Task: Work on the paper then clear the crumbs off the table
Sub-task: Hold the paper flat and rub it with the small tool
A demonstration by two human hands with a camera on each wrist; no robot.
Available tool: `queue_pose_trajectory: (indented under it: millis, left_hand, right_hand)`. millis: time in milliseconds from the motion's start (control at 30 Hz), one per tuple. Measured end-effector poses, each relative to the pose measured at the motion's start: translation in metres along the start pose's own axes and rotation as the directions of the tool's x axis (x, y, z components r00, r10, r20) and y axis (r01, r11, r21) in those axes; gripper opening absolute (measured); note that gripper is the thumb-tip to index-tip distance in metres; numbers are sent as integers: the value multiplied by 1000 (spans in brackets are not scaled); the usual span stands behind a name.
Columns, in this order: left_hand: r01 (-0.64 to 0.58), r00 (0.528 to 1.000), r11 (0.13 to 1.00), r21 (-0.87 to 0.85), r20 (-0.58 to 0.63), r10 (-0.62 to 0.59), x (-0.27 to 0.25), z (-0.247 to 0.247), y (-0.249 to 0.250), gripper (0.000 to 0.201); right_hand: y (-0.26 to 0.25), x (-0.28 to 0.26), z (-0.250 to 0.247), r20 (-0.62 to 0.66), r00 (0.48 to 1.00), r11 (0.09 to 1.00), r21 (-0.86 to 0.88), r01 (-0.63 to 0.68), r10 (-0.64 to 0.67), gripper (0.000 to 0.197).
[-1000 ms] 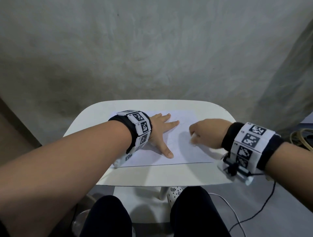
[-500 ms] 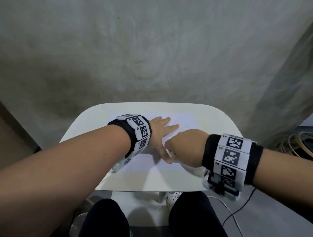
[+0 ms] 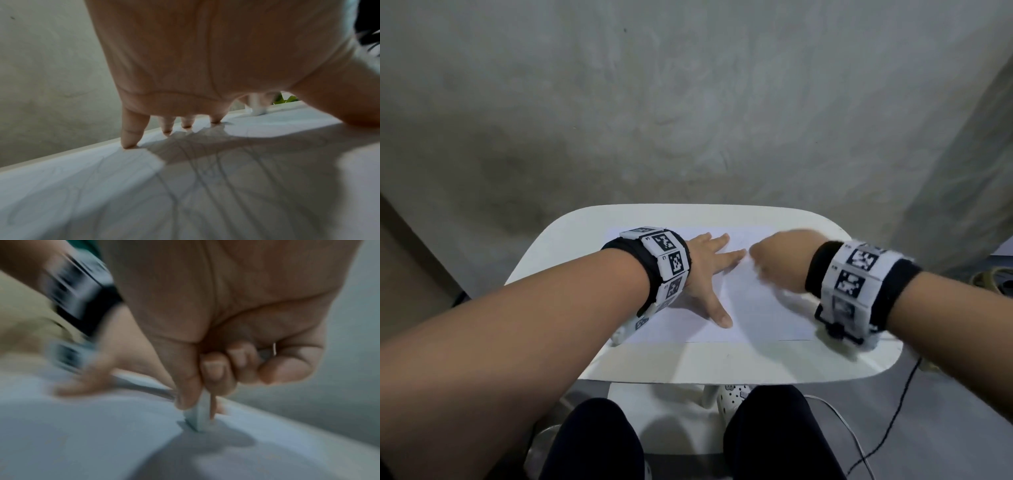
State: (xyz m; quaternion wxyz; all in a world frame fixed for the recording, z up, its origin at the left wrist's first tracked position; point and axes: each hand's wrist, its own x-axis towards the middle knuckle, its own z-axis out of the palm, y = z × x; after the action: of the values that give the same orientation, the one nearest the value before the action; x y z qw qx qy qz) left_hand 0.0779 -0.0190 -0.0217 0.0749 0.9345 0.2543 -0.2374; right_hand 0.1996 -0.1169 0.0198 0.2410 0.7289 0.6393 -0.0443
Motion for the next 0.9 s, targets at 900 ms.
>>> queue_pose_trajectory:
  millis: [900]
  left_hand:
    - [0,1000,1000,8,12,0,-1,-3,3,126]
  right_hand:
    - [-29,-6,0,-22,981,982,9,191,-191,24]
